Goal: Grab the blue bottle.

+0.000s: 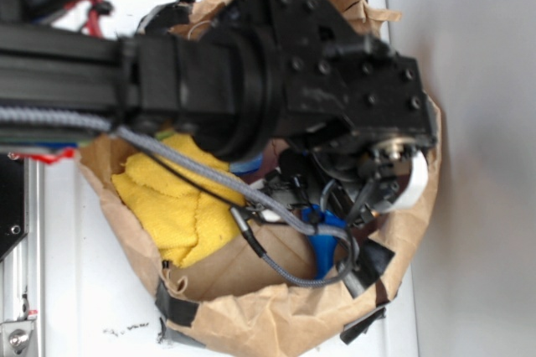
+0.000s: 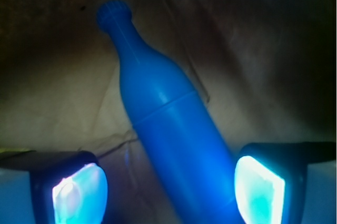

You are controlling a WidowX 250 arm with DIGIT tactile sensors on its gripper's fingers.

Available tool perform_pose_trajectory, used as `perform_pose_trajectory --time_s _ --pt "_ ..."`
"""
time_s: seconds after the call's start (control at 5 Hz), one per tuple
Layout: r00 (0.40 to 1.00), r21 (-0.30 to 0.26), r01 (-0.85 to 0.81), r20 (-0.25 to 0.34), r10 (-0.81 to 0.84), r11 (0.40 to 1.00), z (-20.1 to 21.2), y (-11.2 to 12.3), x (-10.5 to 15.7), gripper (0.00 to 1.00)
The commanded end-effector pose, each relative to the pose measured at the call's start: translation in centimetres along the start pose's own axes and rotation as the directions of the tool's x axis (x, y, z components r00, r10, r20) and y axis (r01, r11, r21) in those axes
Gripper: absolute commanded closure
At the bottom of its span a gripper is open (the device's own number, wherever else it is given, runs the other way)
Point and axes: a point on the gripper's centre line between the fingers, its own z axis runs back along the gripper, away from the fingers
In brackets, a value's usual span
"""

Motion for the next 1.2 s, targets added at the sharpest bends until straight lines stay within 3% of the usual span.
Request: perform_pose_trajectory --time_s 0.0,0.6,0.8,1.0 --pt "0.995 0.077 0.089 0.046 -0.093 0.993 1.2 -0.4 1.9 0.00" --pt "0.994 0.055 0.105 -0.031 -0.104 0.993 -1.9 -1.4 1.0 0.00" --pt "0.995 0.054 0.096 -0.004 -0.096 0.994 -1.2 -1.6 0.8 1.00" --pt "0.998 0.049 0.050 0.027 -0.052 0.998 0.5 -1.3 0.6 1.00"
